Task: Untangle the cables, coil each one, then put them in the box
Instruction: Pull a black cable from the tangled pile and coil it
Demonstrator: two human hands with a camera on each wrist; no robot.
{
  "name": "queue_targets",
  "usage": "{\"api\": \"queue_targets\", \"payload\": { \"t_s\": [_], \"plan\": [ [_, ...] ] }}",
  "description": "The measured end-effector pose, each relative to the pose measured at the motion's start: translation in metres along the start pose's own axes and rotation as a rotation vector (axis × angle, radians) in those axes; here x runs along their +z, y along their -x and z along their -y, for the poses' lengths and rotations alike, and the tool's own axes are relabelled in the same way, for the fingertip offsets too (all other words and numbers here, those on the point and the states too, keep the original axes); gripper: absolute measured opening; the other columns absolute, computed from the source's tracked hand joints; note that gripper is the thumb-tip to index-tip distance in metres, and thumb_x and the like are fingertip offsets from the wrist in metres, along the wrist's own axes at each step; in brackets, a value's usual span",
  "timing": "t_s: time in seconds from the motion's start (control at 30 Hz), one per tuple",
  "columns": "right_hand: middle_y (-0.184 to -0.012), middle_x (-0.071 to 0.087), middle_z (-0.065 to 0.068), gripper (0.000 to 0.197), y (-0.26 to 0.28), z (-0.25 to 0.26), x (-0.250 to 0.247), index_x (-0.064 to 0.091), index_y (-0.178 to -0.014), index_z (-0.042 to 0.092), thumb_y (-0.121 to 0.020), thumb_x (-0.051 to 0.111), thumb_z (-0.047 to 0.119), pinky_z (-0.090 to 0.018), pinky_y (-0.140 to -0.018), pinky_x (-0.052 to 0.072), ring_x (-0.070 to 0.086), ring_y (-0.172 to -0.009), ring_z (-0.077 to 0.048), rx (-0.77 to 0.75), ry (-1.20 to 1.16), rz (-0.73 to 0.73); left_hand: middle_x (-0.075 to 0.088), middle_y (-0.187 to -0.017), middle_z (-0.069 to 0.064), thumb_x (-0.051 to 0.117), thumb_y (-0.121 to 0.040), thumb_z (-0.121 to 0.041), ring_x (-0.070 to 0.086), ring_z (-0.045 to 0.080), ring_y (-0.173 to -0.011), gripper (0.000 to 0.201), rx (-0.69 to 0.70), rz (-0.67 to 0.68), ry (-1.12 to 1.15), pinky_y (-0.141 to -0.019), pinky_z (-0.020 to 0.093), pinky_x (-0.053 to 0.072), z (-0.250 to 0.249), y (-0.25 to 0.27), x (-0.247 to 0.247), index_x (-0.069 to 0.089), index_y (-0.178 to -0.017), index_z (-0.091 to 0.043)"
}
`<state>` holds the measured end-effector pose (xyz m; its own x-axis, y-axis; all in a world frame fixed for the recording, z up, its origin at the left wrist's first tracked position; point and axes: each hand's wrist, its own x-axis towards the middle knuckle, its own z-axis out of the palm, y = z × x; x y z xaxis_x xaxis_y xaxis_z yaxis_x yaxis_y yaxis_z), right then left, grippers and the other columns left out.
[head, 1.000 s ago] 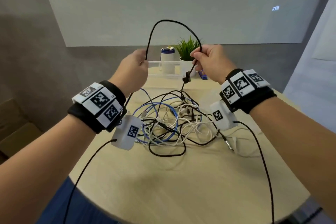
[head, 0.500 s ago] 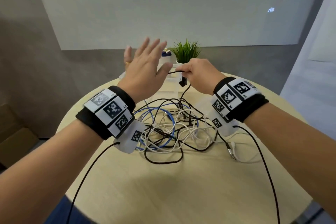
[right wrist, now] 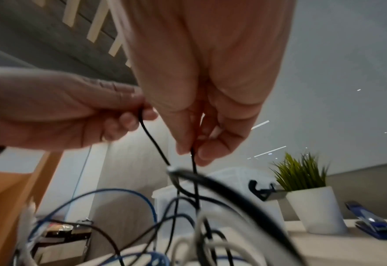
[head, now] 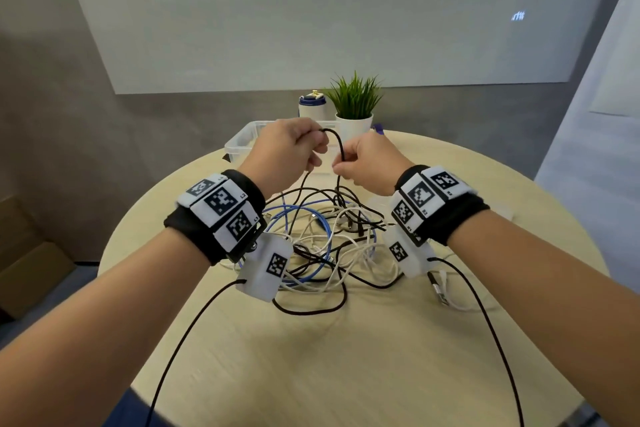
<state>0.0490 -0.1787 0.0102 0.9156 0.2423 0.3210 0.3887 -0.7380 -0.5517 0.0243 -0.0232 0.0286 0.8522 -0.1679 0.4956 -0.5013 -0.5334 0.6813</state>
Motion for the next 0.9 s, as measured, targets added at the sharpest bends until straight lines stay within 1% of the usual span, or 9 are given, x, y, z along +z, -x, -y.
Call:
{"api": "queue_targets", "payload": {
  "t_s": [0.1,0.2,0.3,0.43,0.57,0.7,0.8,0.87,0.9],
  "plan": [
    [-0.084,0.066,-0.003,0.011,-0.001,-0.009,0.009,0.070,-0.092,0.006,-0.089,0.062,0.012,-0.023,-0.073,0.043,0.057,-0.077,-0.014,0.033,0.063,0.063,0.065,-0.083,0.000,0.042,-0.098,-0.004,0.063,0.000,-0.063,0.021,0.012,-0.021,0.224,-0.068,0.018,0.055,-0.003,-0.002,0.003,0.060,-0.088,-0.008],
    [-0.095,0.069,-0.008,0.017,-0.003,-0.016,0.015,0.072,-0.100,0.005,-0.088,0.064,0.015,-0.024,-0.079,0.044,0.060,-0.087,-0.017,0.060,0.086,0.118,0.063,-0.084,0.003,0.040,-0.099,-0.002,0.064,0.005,-0.066,0.020,0.051,-0.080,0.387,-0.067,0.019,0.055,-0.008,-0.002,0.002,0.058,-0.090,-0.004],
    [-0.093,0.067,-0.004,0.017,-0.003,-0.021,0.017,0.071,-0.102,0.010,-0.090,0.063,0.019,-0.027,-0.082,0.046,0.060,-0.091,-0.017,0.095,0.063,0.168,0.063,-0.083,0.006,0.040,-0.099,-0.003,0.065,0.009,-0.069,0.022,0.060,-0.155,0.509,-0.070,0.022,0.055,-0.008,-0.004,-0.003,0.057,-0.086,-0.008],
    [-0.083,0.063,-0.004,0.011,-0.003,-0.019,0.010,0.063,-0.090,0.013,-0.095,0.054,0.017,-0.025,-0.064,0.049,0.061,-0.079,-0.018,0.098,-0.079,0.057,0.064,-0.080,0.004,0.038,-0.100,-0.005,0.064,0.009,-0.065,0.026,0.036,-0.223,0.588,-0.069,0.022,0.054,-0.007,-0.006,-0.016,0.056,-0.082,-0.010],
    [-0.093,0.063,-0.016,0.012,-0.006,-0.014,-0.005,0.050,-0.097,0.011,-0.100,0.040,0.016,-0.036,-0.066,0.057,0.069,-0.081,-0.026,0.137,-0.290,-0.053,0.064,-0.076,0.006,0.040,-0.101,-0.016,0.062,0.017,-0.065,0.028,-0.141,-0.193,0.416,-0.069,0.028,0.054,0.003,-0.010,-0.032,0.057,-0.079,-0.012],
    [-0.093,0.064,-0.018,0.014,-0.007,-0.011,-0.017,0.047,-0.088,0.015,-0.100,0.041,0.015,-0.034,-0.065,0.059,0.071,-0.078,-0.025,0.147,-0.362,-0.121,0.066,-0.089,0.016,0.025,-0.100,-0.051,0.063,0.024,-0.075,0.057,-0.344,0.131,0.158,-0.071,0.032,0.055,0.008,0.001,-0.037,0.062,-0.095,-0.007],
    [-0.093,0.066,-0.018,0.014,-0.007,-0.009,-0.018,0.048,-0.083,0.016,-0.097,0.048,0.012,-0.039,-0.073,0.060,0.071,-0.080,-0.023,0.124,-0.408,-0.156,0.065,-0.109,0.004,0.028,-0.099,-0.050,0.059,0.019,-0.093,0.050,-0.270,0.286,-0.229,-0.088,0.031,0.044,0.013,0.006,-0.026,0.062,-0.105,-0.015],
    [-0.092,0.066,-0.017,0.013,-0.004,-0.006,-0.017,0.050,-0.083,0.015,-0.094,0.054,0.009,-0.043,-0.077,0.059,0.071,-0.084,-0.025,0.078,-0.457,-0.159,0.059,-0.116,-0.003,0.038,-0.099,-0.043,0.053,0.016,-0.104,0.037,-0.205,0.282,-0.462,-0.095,0.028,0.038,0.017,0.007,-0.014,0.060,-0.118,-0.020],
    [-0.091,0.067,-0.019,0.012,-0.003,-0.004,-0.017,0.051,-0.083,0.014,-0.092,0.056,0.008,-0.046,-0.078,0.059,0.071,-0.085,-0.026,0.054,-0.490,-0.161,0.059,-0.122,-0.002,0.041,-0.098,-0.041,0.053,0.018,-0.109,0.035,-0.175,0.265,-0.515,-0.099,0.031,0.039,0.021,0.005,-0.007,0.057,-0.123,-0.023]
  ]
}}
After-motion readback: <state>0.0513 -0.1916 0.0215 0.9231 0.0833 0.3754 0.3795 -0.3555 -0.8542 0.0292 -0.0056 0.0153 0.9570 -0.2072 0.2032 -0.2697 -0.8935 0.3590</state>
